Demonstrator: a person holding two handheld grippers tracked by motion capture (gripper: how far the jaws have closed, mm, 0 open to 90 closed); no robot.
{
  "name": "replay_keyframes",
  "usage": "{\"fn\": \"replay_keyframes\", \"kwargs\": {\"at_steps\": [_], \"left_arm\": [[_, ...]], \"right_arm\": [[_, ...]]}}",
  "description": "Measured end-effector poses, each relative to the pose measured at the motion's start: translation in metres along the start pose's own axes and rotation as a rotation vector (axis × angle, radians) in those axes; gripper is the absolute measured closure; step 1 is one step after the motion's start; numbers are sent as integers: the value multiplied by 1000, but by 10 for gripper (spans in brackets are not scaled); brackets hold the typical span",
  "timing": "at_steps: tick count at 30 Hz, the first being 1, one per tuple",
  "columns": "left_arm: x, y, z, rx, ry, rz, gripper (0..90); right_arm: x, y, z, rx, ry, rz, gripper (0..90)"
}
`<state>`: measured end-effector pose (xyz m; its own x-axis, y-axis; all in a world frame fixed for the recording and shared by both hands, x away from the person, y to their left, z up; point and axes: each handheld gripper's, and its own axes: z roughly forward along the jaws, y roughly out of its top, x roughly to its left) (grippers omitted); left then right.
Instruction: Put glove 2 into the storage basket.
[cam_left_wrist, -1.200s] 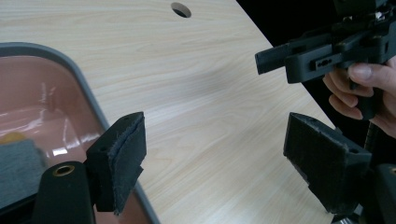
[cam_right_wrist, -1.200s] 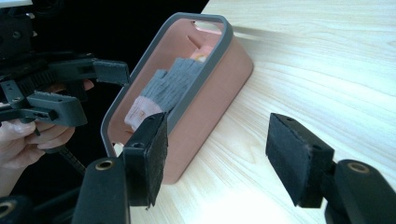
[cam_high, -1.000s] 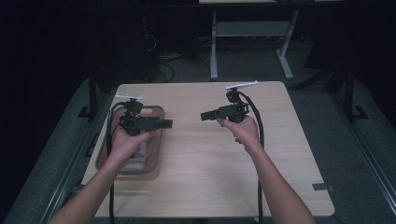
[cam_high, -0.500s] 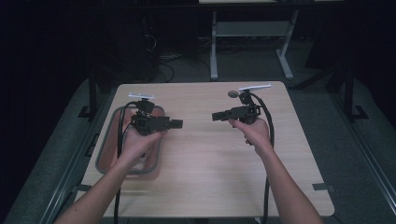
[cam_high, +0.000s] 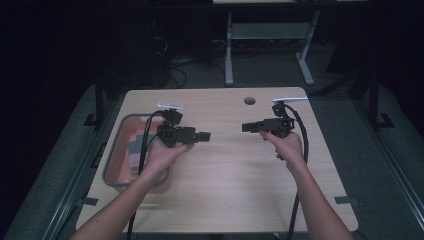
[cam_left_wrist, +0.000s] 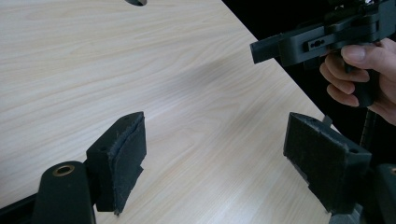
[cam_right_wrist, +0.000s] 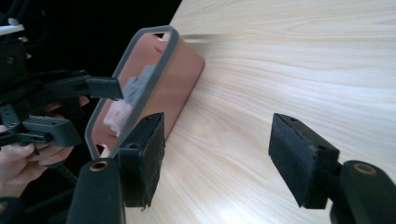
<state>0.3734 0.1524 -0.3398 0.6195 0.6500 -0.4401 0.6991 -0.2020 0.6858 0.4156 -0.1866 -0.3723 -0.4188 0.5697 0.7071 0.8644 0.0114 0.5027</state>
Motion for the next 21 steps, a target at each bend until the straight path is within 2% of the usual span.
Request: {"fn": "replay_keyframes", "kwargs": {"at_steps": [2, 6, 10, 12, 18, 21], "left_arm": [[-3, -1, 3, 5, -1, 7, 210], [-7, -2, 9, 8, -14, 12, 209], [-16, -4, 19, 14, -20, 47, 209], [-20, -5, 22, 18, -21, 59, 209], [-25, -10, 33, 32, -39, 62, 203], [-29, -17, 37, 21, -41, 63, 206]], "right_arm": [[-4, -3, -7, -23, 7, 12, 353], [-8, -7, -13, -29, 0, 22, 353], [-15, -13, -23, -30, -22, 29, 346], [-18, -16, -27, -40, -10, 35, 343], [-29, -25, -37, -40, -36, 54, 335], [-33, -29, -43, -51, -35, 66, 334]]}}
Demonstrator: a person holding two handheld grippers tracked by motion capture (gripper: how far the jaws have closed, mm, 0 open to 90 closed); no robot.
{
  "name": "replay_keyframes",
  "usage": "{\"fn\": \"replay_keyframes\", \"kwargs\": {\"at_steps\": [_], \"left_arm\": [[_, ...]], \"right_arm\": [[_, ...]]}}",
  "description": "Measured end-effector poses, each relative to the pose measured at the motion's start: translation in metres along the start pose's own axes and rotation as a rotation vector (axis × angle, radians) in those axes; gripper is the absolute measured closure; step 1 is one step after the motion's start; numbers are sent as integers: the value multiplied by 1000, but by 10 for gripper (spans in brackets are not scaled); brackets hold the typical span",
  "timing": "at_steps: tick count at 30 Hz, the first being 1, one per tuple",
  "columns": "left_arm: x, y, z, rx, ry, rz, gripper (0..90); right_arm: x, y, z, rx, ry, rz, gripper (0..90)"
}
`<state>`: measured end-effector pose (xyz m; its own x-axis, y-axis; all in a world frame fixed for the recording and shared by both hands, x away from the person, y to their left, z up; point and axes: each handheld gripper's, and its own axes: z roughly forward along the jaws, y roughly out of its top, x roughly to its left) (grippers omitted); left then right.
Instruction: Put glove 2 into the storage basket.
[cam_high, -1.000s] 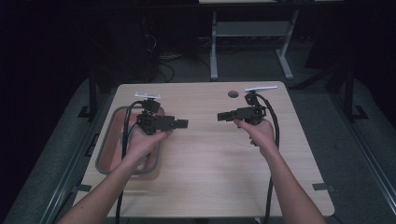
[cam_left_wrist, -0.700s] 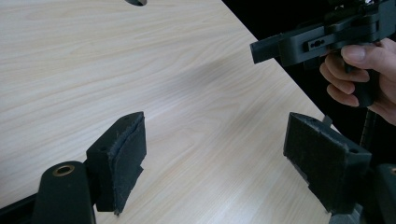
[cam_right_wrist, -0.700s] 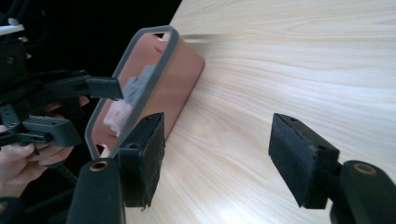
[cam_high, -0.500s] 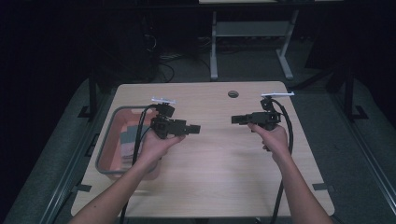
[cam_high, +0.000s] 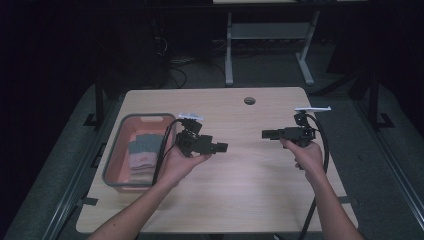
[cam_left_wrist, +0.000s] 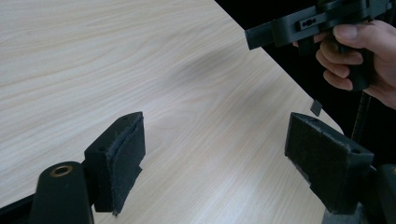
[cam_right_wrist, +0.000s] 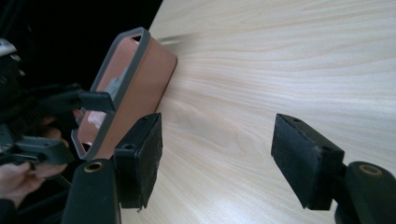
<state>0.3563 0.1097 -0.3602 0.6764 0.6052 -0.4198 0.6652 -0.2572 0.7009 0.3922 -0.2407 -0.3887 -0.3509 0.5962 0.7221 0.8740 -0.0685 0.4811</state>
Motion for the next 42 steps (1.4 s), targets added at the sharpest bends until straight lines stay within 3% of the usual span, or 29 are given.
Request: {"fn": "replay_keyframes", "kwargs": {"at_steps": [10, 16, 25, 42], "left_arm": [[-9, -17, 5, -8, -21, 4, 207], [-15, -29, 7, 5, -39, 29, 222], [-15, -54, 14, 8, -55, 5, 211], [-22, -81, 19, 35, -48, 50, 208]], "right_arm": [[-12, -14, -8, 17, -19, 9, 335], [-17, -22, -12, 25, -15, 8, 336], [-31, -37, -18, 36, -40, 23, 333], [-43, -63, -14, 55, -41, 24, 332]]}}
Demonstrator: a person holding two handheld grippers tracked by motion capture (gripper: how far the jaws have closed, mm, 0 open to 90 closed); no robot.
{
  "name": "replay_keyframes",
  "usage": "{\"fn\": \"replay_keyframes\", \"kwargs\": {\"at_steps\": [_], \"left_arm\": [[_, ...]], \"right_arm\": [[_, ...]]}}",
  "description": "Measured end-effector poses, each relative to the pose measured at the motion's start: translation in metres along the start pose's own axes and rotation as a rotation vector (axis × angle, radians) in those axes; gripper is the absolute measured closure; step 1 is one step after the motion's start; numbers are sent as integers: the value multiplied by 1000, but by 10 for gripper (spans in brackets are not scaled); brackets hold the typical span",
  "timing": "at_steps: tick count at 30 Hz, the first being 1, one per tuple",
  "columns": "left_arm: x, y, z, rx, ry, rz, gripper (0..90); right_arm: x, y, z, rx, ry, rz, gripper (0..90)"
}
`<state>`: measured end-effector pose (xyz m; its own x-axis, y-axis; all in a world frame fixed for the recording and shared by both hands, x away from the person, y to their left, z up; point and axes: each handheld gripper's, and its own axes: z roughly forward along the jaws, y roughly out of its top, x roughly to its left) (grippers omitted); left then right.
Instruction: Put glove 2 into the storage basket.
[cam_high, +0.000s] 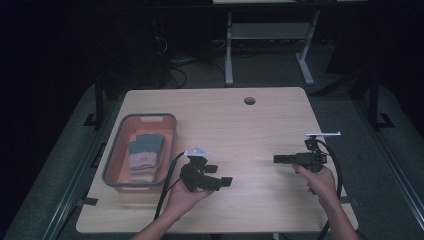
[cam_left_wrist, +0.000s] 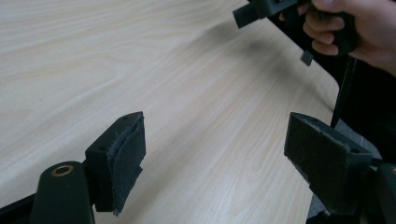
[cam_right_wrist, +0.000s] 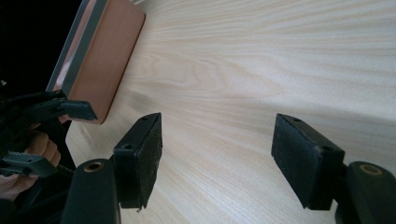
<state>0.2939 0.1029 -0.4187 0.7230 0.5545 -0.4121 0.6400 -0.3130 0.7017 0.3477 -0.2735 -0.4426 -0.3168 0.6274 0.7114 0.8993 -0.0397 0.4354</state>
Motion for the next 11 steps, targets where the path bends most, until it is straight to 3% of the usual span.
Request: {"fn": "replay_keyframes", "kwargs": {"at_steps": [11], "left_arm": [[-8, -20, -2, -12, 2, 0, 208]], "right_arm": [[15, -27, -4, -9, 33, -66, 330]]}}
